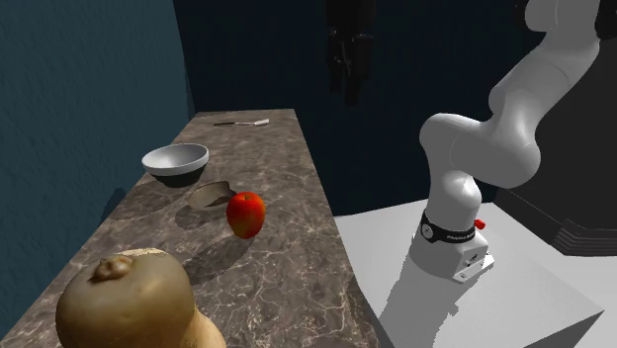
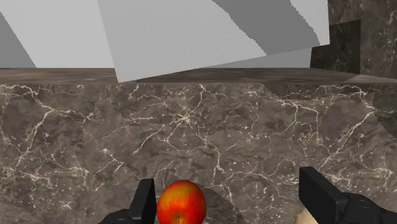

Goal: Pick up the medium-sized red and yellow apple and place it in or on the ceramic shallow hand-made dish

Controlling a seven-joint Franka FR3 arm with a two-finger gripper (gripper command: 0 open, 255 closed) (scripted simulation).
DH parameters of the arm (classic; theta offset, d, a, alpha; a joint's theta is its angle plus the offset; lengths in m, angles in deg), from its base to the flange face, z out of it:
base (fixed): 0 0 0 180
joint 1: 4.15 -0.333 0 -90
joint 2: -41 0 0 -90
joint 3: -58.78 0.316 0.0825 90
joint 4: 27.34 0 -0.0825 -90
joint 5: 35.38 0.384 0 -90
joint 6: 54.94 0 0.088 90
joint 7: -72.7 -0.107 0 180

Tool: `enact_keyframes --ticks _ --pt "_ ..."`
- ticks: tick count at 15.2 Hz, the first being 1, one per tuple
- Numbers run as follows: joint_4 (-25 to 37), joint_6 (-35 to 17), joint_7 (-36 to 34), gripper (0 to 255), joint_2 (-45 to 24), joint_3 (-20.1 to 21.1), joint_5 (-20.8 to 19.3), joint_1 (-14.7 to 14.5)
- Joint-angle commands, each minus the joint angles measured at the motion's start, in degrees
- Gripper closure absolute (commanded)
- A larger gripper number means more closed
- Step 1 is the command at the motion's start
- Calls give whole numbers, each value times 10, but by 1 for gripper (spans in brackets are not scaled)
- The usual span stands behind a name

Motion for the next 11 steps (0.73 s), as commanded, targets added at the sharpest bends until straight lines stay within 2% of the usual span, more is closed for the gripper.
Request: enact_keyframes --ticks 1,11 --pt "0 0 0 0 0 0 0 0" --pt "16 -149 83 0 -180 -86 5 -6"
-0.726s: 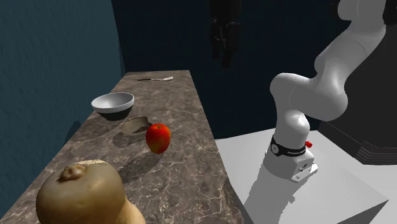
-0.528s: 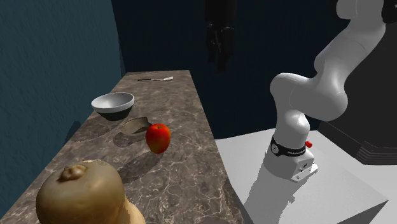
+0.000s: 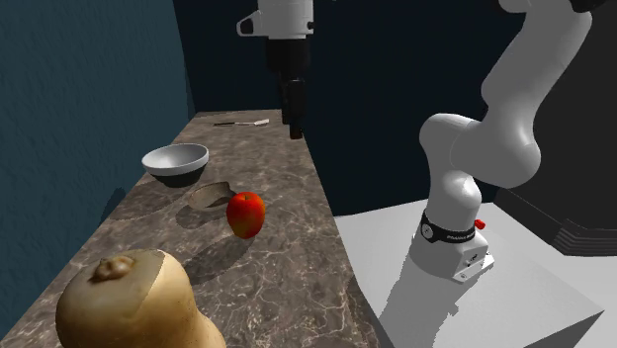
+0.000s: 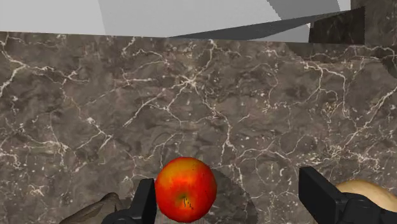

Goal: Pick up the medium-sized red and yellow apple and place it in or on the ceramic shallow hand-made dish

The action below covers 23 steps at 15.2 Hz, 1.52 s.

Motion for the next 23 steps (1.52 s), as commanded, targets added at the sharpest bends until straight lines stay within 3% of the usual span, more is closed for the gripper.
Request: enact_keyframes --ticks 1,11,18,23 --pt "5 -31 20 0 -40 -17 5 -2" --pt "101 -121 127 0 -257 -77 80 -11" --pt "62 -175 132 0 -273 -77 87 -12" --pt "59 -179 132 0 -274 -77 88 -12"
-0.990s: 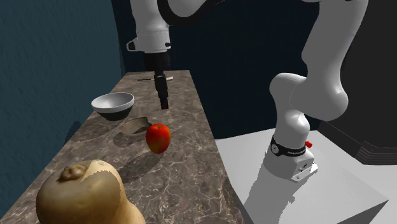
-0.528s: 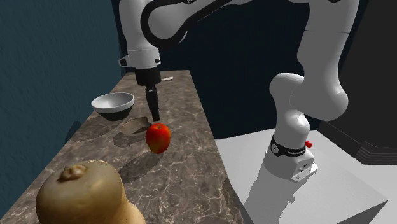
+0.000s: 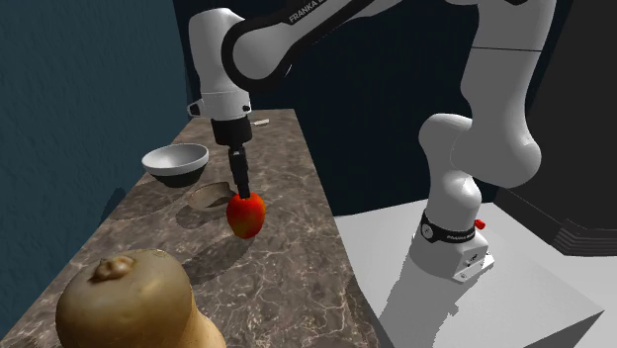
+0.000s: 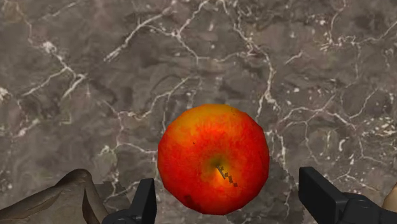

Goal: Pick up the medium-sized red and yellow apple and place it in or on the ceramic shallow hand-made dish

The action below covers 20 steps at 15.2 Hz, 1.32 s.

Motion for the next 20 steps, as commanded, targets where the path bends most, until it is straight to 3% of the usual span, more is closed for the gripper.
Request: enact_keyframes --ticks 1,3,4,13,20 --pt "0 0 0 0 0 0 0 0" --pt "0 0 0 0 0 0 0 0" --pt "0 0 0 255 0 0 0 0" --pt "0 0 0 255 0 0 0 0" --pt "33 52 -9 255 21 2 -9 0"
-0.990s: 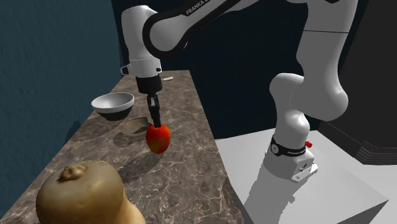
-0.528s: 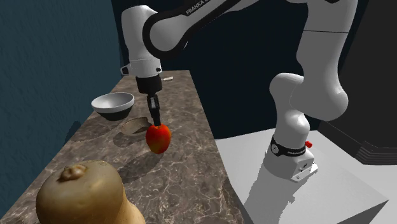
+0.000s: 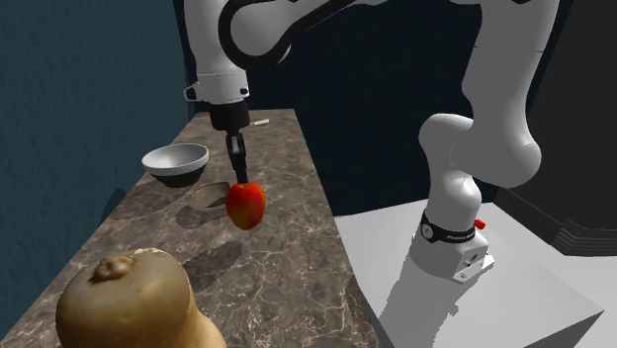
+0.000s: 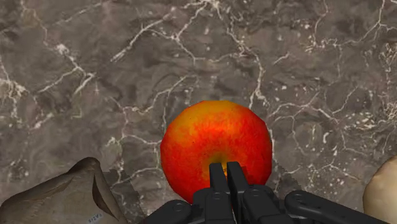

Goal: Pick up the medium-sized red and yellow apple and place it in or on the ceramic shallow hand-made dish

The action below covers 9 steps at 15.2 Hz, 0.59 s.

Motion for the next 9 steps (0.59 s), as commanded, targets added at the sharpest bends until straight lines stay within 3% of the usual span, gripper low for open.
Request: enact_keyframes --ticks 1,9 --pt "9 15 -3 255 7 1 -3 0" --pt "55 76 -10 255 22 3 -8 -1"
